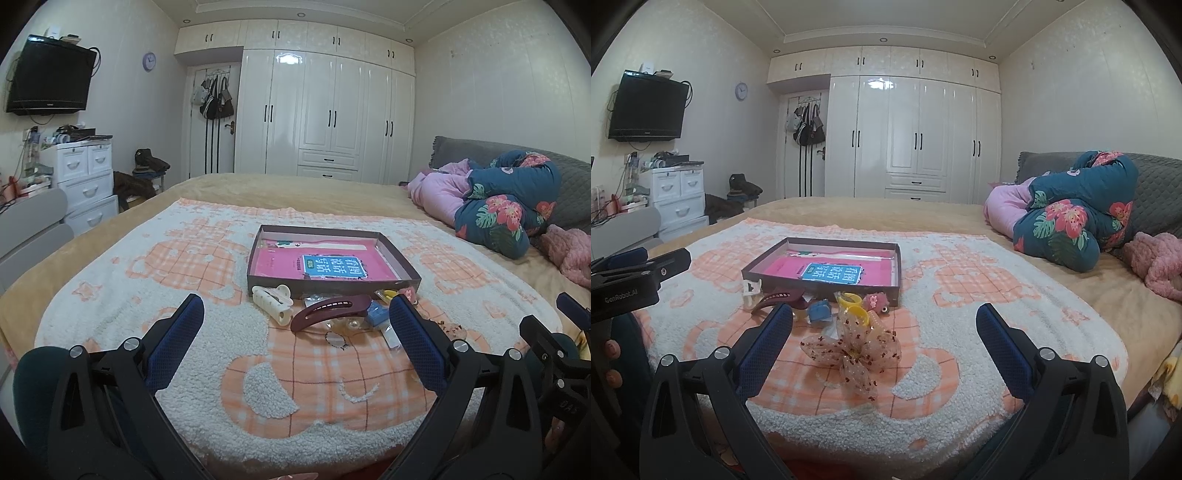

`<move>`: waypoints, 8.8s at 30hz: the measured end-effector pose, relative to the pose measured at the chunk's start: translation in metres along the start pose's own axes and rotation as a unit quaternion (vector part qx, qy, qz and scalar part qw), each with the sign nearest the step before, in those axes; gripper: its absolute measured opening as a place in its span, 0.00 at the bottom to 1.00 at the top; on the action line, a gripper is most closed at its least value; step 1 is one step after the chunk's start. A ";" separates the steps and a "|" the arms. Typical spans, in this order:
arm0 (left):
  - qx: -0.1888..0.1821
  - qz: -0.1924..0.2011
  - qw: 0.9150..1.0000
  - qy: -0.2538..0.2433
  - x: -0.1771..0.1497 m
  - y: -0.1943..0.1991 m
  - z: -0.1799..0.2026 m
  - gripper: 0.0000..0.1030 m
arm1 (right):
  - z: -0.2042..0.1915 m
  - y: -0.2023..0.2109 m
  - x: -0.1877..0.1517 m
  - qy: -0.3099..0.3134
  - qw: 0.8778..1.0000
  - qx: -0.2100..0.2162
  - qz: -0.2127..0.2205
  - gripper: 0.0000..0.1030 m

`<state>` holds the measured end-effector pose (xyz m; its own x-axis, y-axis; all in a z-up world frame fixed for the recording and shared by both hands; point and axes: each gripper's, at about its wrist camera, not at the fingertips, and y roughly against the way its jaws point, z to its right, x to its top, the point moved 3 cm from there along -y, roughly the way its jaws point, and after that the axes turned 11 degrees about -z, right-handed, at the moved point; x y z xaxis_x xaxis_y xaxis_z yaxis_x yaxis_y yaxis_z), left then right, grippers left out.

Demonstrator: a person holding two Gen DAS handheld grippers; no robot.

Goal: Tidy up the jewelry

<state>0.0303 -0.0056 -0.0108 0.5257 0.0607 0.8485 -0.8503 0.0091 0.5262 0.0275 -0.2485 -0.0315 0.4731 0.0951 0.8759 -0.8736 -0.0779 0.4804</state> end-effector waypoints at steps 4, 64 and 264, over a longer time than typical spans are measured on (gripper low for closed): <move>0.000 0.000 1.000 0.000 0.002 0.001 0.000 0.89 | 0.000 0.000 0.000 0.000 1.000 0.000 0.001 0.94; -0.025 -0.157 0.984 -0.082 -0.001 -0.109 0.003 0.89 | -0.020 -0.112 -0.018 0.027 0.981 0.055 -0.182 0.93; -0.095 -0.023 0.993 -0.063 0.065 -0.116 -0.009 0.89 | 0.009 -0.132 0.059 0.047 0.994 0.070 -0.068 0.89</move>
<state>0.1628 0.0063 -0.0169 0.5523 -0.0694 0.8307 -0.8084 0.1988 0.5540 0.1721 -0.2418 -0.0432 0.5666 0.2063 0.7977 -0.7752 -0.1947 0.6010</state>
